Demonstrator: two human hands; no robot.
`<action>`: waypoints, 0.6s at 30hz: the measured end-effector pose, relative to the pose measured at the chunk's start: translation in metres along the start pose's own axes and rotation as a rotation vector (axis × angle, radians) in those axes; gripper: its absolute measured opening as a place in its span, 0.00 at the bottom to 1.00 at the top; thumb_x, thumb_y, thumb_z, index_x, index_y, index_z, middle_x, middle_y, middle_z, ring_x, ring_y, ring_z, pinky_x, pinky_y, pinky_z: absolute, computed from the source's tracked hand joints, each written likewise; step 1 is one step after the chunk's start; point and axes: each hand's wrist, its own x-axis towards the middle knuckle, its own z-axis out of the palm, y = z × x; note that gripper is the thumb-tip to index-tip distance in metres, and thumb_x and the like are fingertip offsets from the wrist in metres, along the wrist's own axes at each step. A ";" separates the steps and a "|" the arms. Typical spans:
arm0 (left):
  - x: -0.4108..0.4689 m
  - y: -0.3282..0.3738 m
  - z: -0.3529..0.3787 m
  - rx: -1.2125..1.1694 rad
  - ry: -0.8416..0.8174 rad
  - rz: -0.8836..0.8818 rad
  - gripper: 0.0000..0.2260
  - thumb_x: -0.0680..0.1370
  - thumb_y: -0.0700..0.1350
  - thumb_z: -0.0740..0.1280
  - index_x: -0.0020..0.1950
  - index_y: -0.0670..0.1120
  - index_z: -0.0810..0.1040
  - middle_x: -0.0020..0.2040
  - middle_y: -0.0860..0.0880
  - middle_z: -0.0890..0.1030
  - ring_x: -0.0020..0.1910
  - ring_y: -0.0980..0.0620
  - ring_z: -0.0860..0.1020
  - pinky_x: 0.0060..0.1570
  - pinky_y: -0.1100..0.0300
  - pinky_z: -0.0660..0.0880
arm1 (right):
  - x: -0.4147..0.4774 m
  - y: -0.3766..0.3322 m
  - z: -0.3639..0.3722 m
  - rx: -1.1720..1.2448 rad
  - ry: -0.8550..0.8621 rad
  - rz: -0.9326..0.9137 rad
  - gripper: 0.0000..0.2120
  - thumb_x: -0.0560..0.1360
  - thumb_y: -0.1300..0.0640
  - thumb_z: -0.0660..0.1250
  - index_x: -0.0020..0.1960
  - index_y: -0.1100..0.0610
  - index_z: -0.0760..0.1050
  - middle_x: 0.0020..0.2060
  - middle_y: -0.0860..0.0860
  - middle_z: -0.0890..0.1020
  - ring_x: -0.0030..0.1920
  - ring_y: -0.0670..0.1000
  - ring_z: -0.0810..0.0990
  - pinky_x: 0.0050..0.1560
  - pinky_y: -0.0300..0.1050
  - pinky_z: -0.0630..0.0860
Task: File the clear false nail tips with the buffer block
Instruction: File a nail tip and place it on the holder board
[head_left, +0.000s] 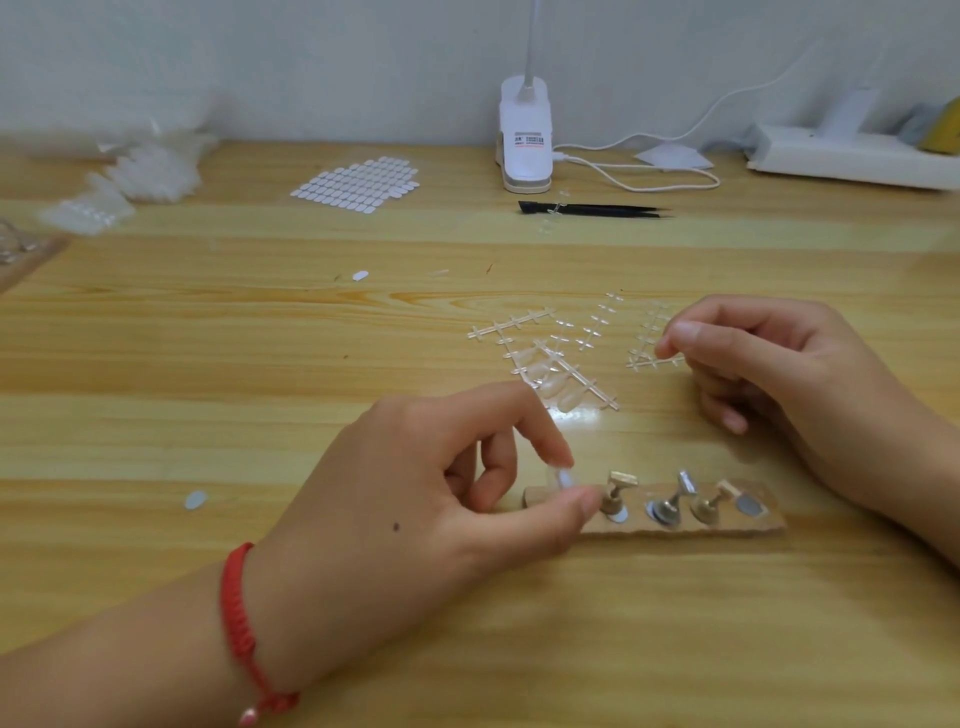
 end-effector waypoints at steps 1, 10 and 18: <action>0.000 0.000 0.000 0.015 0.004 0.007 0.13 0.66 0.62 0.69 0.43 0.56 0.78 0.28 0.53 0.70 0.23 0.59 0.64 0.27 0.72 0.59 | 0.000 0.001 0.000 -0.002 0.001 0.000 0.09 0.72 0.52 0.65 0.37 0.52 0.82 0.25 0.39 0.75 0.24 0.44 0.65 0.26 0.33 0.66; 0.001 -0.002 -0.002 0.118 0.014 0.043 0.12 0.67 0.63 0.68 0.42 0.58 0.77 0.26 0.55 0.69 0.23 0.59 0.64 0.28 0.70 0.59 | 0.001 0.004 -0.002 -0.023 -0.006 -0.004 0.09 0.73 0.50 0.67 0.38 0.51 0.82 0.25 0.39 0.74 0.25 0.45 0.65 0.26 0.34 0.66; -0.001 -0.002 -0.002 0.418 0.000 0.091 0.17 0.63 0.69 0.66 0.44 0.61 0.76 0.35 0.61 0.66 0.31 0.64 0.68 0.30 0.66 0.64 | 0.000 0.002 -0.002 -0.026 -0.009 -0.008 0.09 0.73 0.52 0.65 0.38 0.54 0.81 0.26 0.38 0.76 0.24 0.44 0.66 0.26 0.32 0.66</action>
